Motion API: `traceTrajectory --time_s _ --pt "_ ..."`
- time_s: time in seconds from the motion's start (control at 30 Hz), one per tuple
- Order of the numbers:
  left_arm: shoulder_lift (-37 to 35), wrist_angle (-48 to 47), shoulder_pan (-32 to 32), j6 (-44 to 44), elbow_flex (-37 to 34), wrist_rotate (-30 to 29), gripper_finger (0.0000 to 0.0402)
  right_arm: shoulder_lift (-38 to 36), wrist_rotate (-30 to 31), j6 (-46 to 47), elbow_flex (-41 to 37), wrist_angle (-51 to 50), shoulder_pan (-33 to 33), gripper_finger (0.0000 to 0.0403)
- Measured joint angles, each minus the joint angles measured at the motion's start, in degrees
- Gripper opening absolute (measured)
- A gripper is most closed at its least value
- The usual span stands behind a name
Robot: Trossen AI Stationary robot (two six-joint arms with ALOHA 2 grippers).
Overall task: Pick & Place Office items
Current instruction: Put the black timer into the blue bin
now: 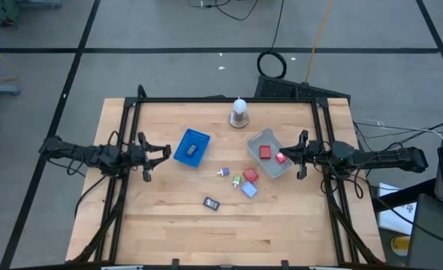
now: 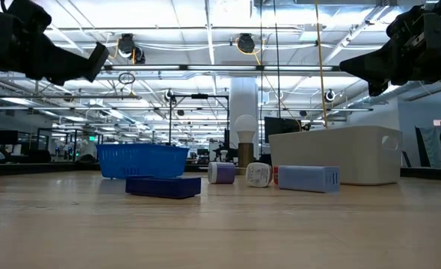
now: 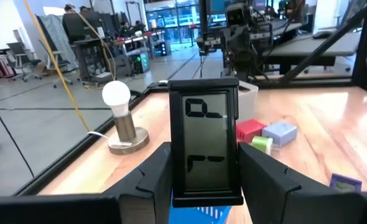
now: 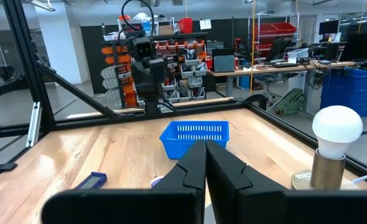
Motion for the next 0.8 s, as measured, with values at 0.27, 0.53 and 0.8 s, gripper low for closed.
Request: traceTrajectory --time_s 0.27,0.53,0.8 --pt "0.0 0.0 0.0 0.0 -0.8 0.1 0.0147 0.0 0.0 -0.2 0.0 0.0 0.0 0.0" --pt "0.0 0.1 0.0 -0.2 -0.8 0.7 0.0147 0.0 0.0 -0.4 0.0 0.0 0.0 0.0" --pt "0.1 2.8 0.0 -2.4 -0.8 -0.9 0.0147 0.0 0.0 -0.4 0.0 0.1 0.0 0.0"
